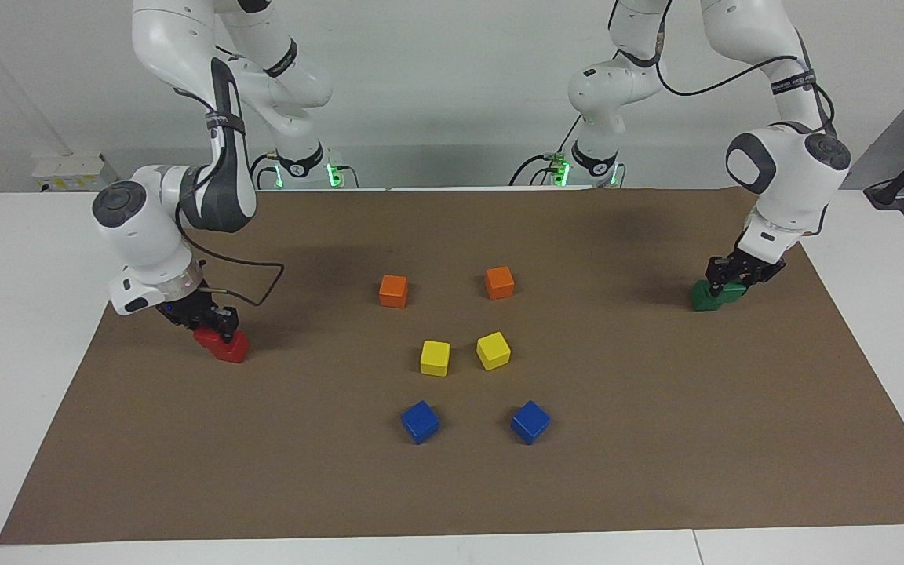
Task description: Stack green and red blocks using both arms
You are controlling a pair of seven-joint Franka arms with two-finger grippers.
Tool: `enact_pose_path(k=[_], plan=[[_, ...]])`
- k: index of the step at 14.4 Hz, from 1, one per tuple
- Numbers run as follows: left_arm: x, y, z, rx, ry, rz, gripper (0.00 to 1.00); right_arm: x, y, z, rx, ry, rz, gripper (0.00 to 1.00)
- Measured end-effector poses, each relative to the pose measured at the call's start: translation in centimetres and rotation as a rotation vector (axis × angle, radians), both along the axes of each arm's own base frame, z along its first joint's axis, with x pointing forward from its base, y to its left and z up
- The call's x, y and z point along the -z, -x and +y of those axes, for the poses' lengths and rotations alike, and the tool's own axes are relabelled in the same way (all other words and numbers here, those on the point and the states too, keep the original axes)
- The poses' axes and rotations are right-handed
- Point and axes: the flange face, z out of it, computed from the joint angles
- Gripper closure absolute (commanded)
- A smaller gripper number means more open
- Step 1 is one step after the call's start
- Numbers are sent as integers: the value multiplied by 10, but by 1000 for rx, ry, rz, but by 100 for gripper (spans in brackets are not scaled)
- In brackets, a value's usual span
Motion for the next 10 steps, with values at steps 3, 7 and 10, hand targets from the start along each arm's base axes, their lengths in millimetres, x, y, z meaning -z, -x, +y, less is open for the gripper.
enact_pose_path(k=[3,7,10], plan=[[1,4,-1,1,-1,2,100,2,-1,1,-1,0,-6,100],[1,5,-1,9,-2,1,0,2,-1,2,-3,0,-10,100],[-1,5,-2,26,-4,-1,0,2,-2,3,5,-1,-11,100]])
